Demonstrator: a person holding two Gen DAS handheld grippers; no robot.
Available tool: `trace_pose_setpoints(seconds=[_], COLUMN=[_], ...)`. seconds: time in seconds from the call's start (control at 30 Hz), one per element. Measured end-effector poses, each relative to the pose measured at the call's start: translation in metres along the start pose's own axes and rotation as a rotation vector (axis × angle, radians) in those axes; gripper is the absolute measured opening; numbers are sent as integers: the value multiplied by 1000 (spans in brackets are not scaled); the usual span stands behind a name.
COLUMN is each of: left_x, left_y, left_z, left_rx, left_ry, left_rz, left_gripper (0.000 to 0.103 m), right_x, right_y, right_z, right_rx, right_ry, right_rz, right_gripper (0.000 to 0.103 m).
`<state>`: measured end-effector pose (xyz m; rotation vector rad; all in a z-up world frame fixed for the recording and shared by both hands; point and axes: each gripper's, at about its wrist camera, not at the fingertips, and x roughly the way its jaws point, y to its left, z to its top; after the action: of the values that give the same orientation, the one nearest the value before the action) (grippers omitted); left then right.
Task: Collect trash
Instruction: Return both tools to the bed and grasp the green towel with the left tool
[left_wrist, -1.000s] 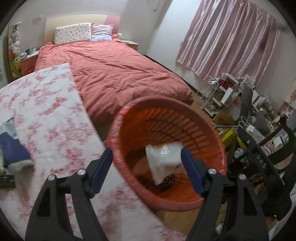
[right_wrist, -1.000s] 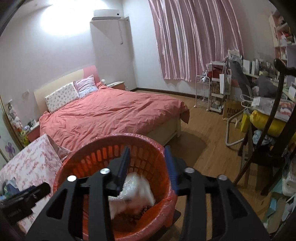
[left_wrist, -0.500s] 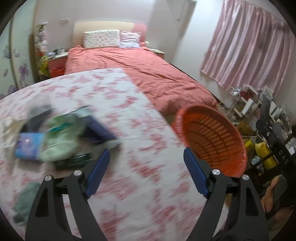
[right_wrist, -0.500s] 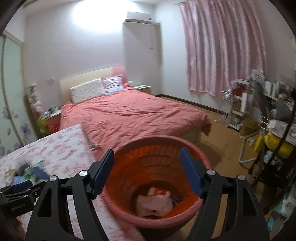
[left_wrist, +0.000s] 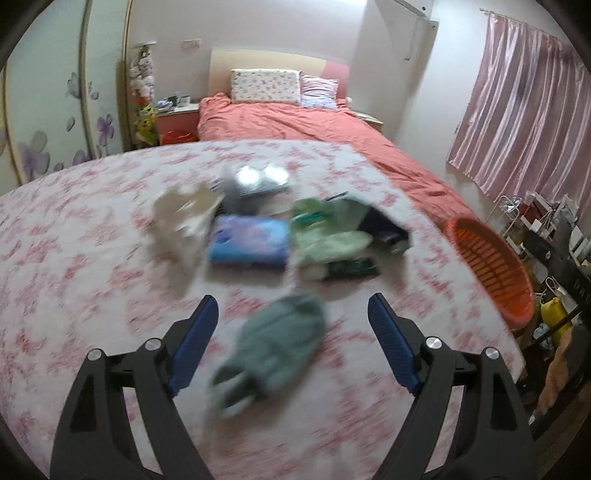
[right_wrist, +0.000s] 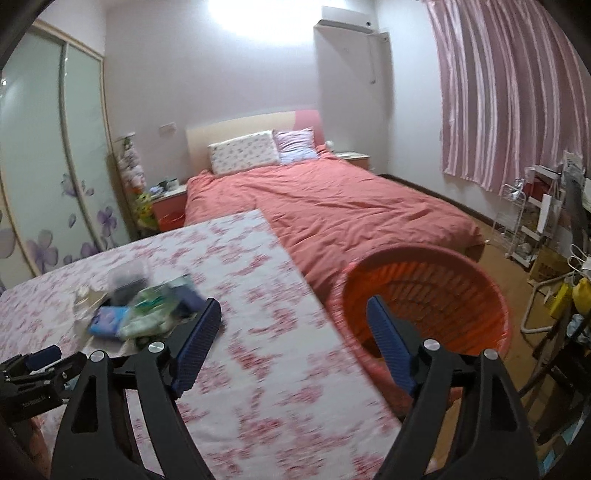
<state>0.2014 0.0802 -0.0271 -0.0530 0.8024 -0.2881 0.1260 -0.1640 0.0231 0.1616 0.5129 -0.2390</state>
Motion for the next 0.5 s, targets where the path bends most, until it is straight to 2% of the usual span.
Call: trace_pose_setpoints(seconds=[0.17, 0.27, 0.37, 0.43, 0.5], left_x=[6, 12, 18, 24, 31], left_y=[19, 16, 7, 2, -1], left_z=[-15, -19, -21, -23, -23], left_rx=[-10, -4, 22, 31, 26], left_ry=[48, 70, 86, 104, 125], left_rz=[-13, -52, -57, -48, -40], left_gripper=[77, 74, 71, 63, 59], right_x=[0, 0, 3, 7, 9], right_y=[18, 32, 41, 43, 44], right_z=[-9, -14, -18, -19, -22], right_rx=[-22, -40, -52, -52, -50], right_ry=[40, 51, 67, 81, 92], right_rz=[32, 35, 39, 44, 51], right_gripper=[81, 81, 81, 81, 81])
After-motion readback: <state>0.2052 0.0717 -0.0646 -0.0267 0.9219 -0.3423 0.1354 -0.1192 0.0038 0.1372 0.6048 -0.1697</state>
